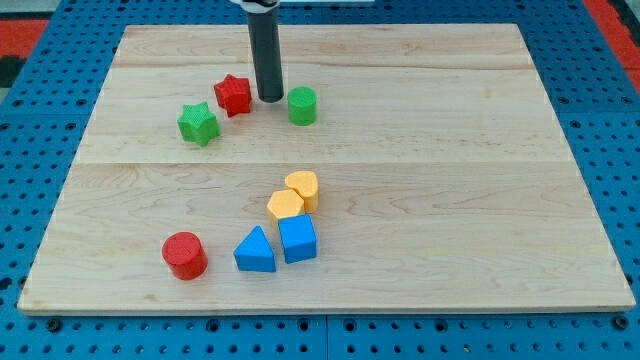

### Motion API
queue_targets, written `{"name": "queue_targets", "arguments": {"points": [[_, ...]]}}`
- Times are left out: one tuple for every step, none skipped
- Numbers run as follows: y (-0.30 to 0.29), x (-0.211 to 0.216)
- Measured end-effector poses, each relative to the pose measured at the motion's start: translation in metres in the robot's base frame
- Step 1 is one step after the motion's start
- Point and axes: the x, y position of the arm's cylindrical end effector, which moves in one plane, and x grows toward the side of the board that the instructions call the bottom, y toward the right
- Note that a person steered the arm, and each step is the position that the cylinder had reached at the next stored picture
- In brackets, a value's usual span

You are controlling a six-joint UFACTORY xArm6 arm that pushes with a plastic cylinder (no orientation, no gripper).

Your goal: Push the red star to the left side of the green star

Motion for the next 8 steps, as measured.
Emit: {"name": "queue_targets", "arguments": {"points": [[-0.042,-0.021],[-0.081,-0.015],[-0.099,0.001],[-0.133,0.001],[-0.133,0.001],[-0.148,0.014],[-0.168,0.013],[-0.169,0.027]]}}
